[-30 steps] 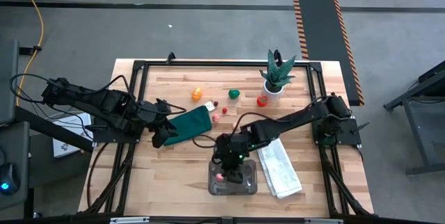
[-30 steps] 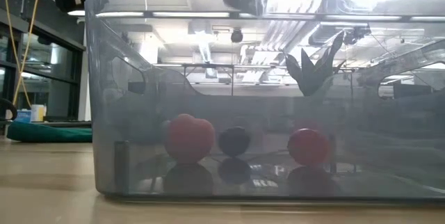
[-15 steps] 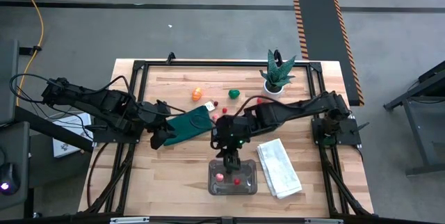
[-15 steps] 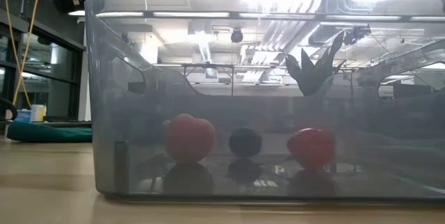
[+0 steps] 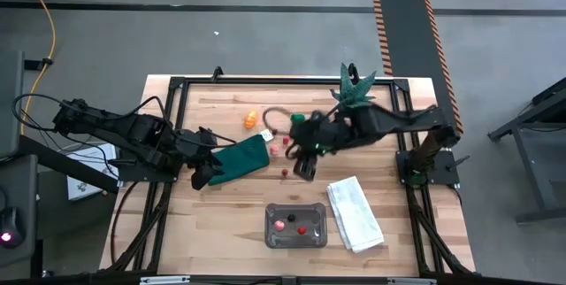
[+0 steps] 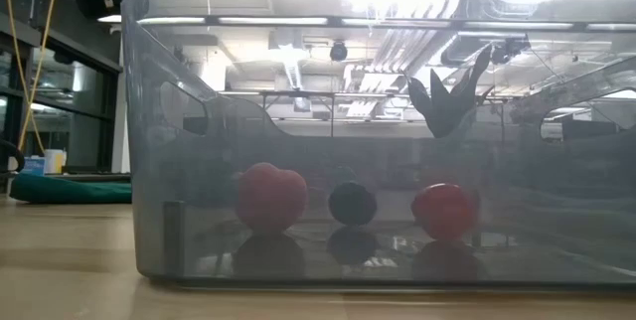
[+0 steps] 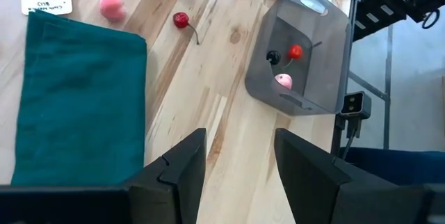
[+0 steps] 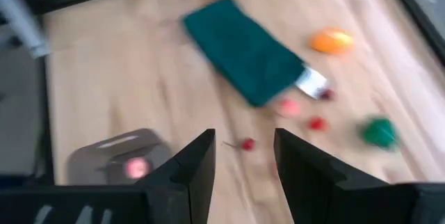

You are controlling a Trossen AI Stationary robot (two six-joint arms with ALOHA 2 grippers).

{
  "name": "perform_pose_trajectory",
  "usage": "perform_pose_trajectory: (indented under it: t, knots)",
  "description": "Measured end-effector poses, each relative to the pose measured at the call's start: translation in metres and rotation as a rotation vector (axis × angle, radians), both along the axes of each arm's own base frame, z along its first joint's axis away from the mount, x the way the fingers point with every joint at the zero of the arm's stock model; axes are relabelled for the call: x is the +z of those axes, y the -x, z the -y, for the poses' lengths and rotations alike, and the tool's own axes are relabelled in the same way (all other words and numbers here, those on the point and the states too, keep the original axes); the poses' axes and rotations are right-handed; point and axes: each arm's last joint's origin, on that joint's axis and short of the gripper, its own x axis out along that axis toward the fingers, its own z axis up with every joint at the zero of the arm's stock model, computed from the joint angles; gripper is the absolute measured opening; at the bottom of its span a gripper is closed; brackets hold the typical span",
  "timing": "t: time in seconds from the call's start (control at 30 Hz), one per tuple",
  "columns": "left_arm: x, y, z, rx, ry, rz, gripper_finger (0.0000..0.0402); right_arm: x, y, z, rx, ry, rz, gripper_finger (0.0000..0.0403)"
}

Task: Pick and placing Produce into tupperware
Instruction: Put the green bell pepper into the black bin

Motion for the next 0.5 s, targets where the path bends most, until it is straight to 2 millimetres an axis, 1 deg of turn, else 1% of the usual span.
perform_pose_trajectory:
  t: [0.1, 0.17, 0.23, 0.4, 0.5]
  knots:
    - [0.000, 0.000, -0.001, 0.019, -0.017, -0.003, 0.0158, 0.004, 0.010, 0.019, -0.134, -0.022, -0.029, 0.0137]
    - [0.000, 0.000, -0.001, 0.032, -0.026, -0.001, 0.0158, 0.003, 0.011, 0.029, -0.203, -0.040, -0.035, 0.0137]
    - [0.000, 0.000, -0.002, 0.045, -0.039, 0.002, 0.0158, 0.003, 0.011, 0.036, -0.237, -0.048, -0.038, 0.0137]
    - [0.000, 0.000, -0.003, 0.092, -0.078, 0.009, 0.0158, -0.007, 0.003, 0.052, -0.283, -0.038, -0.077, 0.0137]
    - [0.001, 0.000, -0.005, 0.130, -0.116, 0.021, 0.0158, -0.015, -0.001, 0.067, -0.315, -0.010, -0.118, 0.0137]
